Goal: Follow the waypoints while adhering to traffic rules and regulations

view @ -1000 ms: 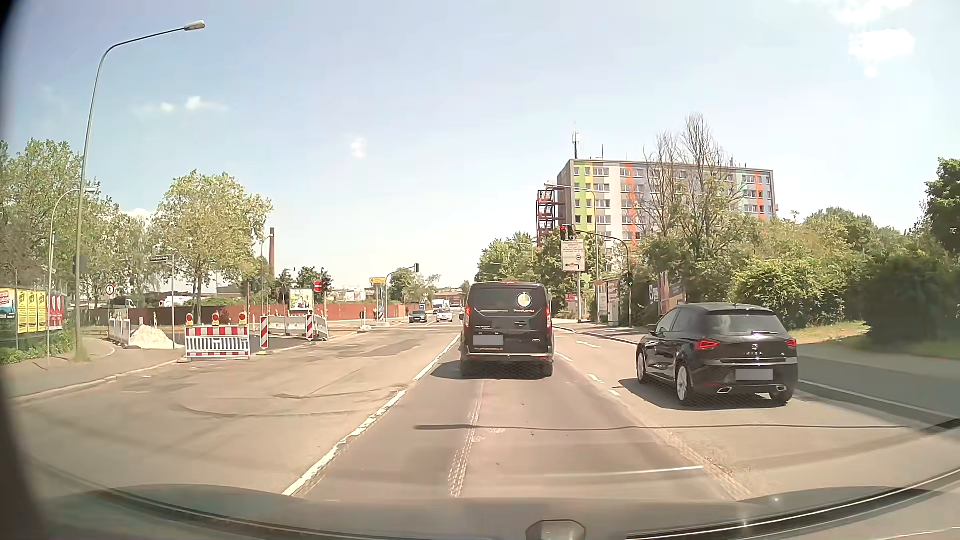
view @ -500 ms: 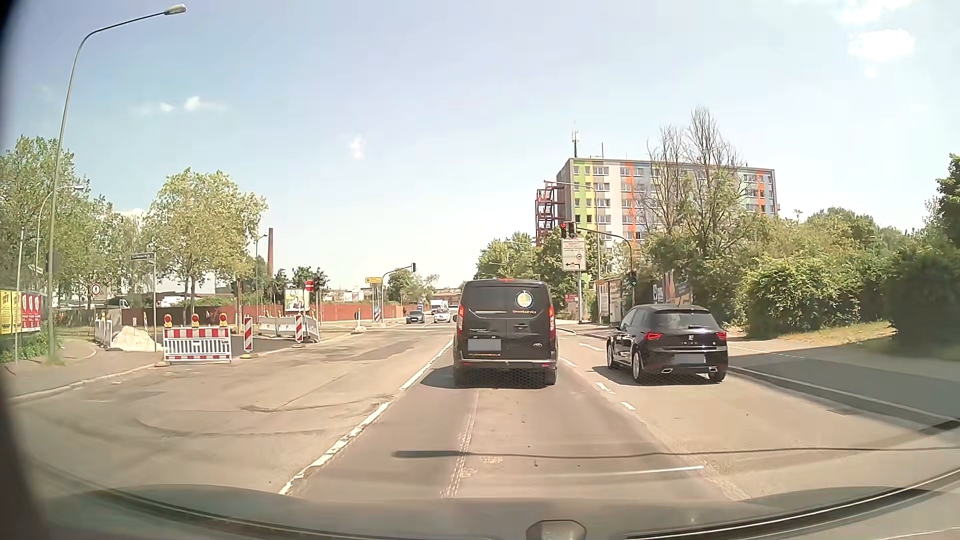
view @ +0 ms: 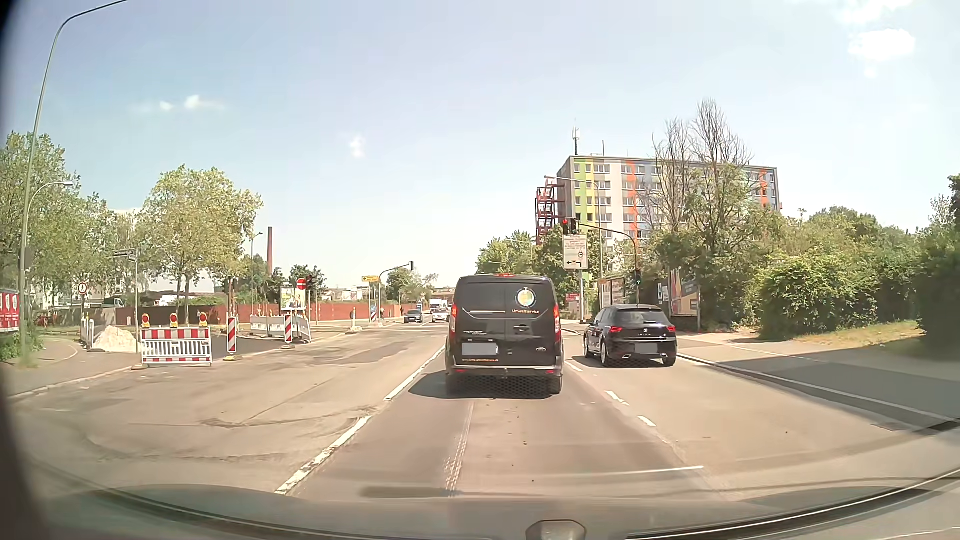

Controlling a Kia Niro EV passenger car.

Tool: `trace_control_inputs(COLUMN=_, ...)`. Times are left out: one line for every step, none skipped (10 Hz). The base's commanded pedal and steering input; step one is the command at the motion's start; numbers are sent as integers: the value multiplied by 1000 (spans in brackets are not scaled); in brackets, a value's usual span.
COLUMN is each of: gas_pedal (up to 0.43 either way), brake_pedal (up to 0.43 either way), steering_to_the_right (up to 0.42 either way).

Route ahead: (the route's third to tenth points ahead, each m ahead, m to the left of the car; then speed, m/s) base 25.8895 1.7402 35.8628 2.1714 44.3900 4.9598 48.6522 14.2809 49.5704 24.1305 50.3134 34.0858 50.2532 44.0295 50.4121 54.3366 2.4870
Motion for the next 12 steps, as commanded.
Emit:
trace_control_inputs(gas_pedal=0, brake_pedal=24, steering_to_the_right=-4)
trace_control_inputs(gas_pedal=0, brake_pedal=24, steering_to_the_right=-4)
trace_control_inputs(gas_pedal=0, brake_pedal=24, steering_to_the_right=-4)
trace_control_inputs(gas_pedal=0, brake_pedal=24, steering_to_the_right=-4)
trace_control_inputs(gas_pedal=0, brake_pedal=24, steering_to_the_right=-6)
trace_control_inputs(gas_pedal=0, brake_pedal=24, steering_to_the_right=-7)
trace_control_inputs(gas_pedal=0, brake_pedal=30, steering_to_the_right=-7)
trace_control_inputs(gas_pedal=0, brake_pedal=49, steering_to_the_right=-7)
trace_control_inputs(gas_pedal=0, brake_pedal=85, steering_to_the_right=-7)
trace_control_inputs(gas_pedal=0, brake_pedal=152, steering_to_the_right=-7)
trace_control_inputs(gas_pedal=0, brake_pedal=171, steering_to_the_right=-8)
trace_control_inputs(gas_pedal=0, brake_pedal=189, steering_to_the_right=-11)
